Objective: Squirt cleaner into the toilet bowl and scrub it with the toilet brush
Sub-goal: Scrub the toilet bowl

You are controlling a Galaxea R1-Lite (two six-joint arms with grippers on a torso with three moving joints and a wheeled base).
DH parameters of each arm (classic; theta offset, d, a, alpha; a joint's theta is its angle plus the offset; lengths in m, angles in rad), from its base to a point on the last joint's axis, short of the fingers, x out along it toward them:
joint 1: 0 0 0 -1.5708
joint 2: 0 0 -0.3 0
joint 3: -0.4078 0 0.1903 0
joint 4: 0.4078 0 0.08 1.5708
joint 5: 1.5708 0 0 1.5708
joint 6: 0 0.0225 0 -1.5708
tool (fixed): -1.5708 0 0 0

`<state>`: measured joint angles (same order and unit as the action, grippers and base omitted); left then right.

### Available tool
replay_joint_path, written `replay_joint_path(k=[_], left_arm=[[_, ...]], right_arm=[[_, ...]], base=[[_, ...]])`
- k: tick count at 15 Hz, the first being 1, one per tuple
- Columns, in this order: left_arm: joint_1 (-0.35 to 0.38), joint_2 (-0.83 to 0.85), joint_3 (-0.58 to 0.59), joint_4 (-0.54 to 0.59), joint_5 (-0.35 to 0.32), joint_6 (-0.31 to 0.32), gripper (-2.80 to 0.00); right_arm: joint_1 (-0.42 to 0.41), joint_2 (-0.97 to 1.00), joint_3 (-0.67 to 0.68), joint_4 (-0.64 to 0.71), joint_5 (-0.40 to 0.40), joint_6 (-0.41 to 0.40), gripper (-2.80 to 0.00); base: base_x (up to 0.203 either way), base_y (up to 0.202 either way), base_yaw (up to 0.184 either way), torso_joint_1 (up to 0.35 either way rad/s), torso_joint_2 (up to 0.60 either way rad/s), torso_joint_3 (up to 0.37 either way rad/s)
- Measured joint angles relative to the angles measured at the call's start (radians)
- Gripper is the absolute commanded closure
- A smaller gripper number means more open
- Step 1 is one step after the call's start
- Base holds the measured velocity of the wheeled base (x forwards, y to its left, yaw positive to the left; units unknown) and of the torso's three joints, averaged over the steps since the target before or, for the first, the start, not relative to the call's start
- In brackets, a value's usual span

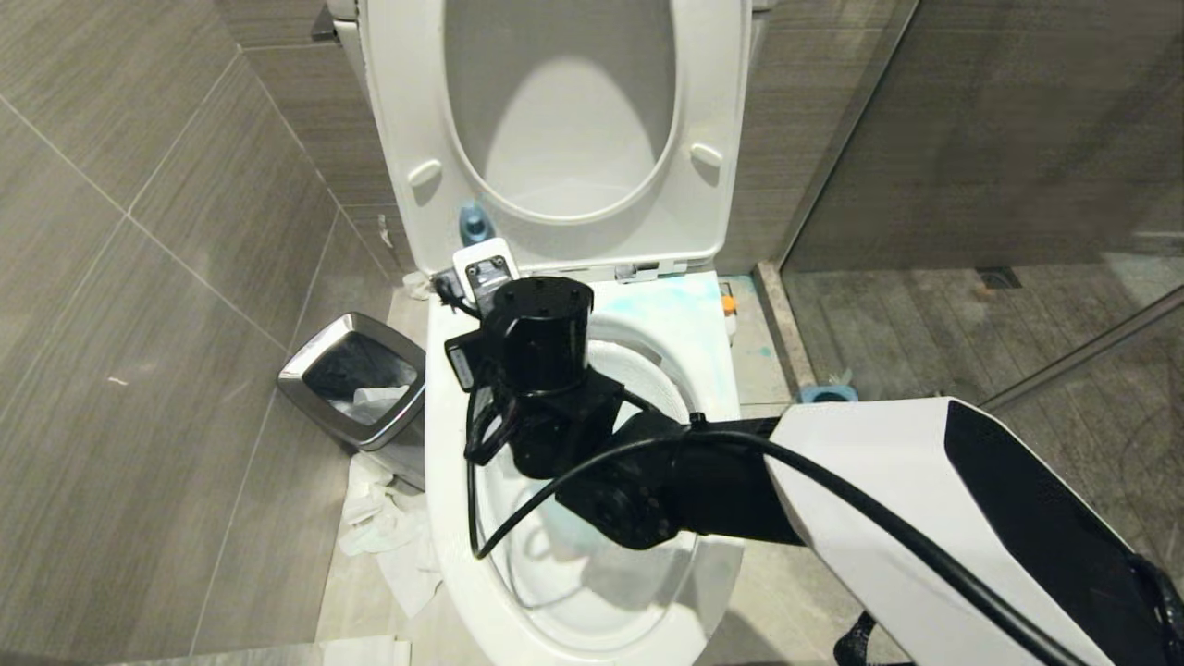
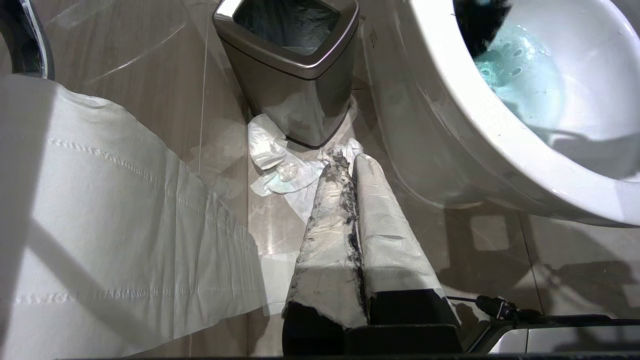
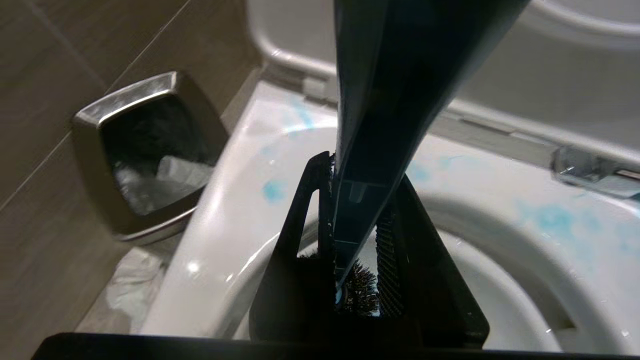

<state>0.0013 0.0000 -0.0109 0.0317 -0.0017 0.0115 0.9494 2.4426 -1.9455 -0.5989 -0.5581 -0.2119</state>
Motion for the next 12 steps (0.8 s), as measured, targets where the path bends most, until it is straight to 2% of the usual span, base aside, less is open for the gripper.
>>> replay_joint_path(k=[3, 8, 10, 12], left_arm=[[0.000, 0.000, 0.000, 0.000, 0.000, -0.001, 0.00], [0.000, 0.000, 0.000, 0.001, -0.001, 0.000, 0.00], [0.000, 0.000, 0.000, 0.000, -0.001, 0.000, 0.00], [0.000, 0.000, 0.000, 0.000, -0.003, 0.006, 0.00]], right_arm=[[0.059, -0.043, 0.142, -0.003, -0.018, 0.041, 0.00], [0.139, -0.252, 0.542, -0.019, -0.066, 0.137, 0.00], [0.136, -0.350, 0.663, -0.056, -0.075, 0.147, 0.00], [0.089, -0.421, 0.734, -0.071, -0.078, 0.148, 0.00]], base=[[0.000, 0.000, 0.000, 0.000, 0.00, 0.000], [0.000, 0.000, 0.000, 0.000, 0.00, 0.000], [0.000, 0.000, 0.000, 0.000, 0.00, 0.000], [0.000, 0.000, 0.000, 0.000, 0.00, 0.000]])
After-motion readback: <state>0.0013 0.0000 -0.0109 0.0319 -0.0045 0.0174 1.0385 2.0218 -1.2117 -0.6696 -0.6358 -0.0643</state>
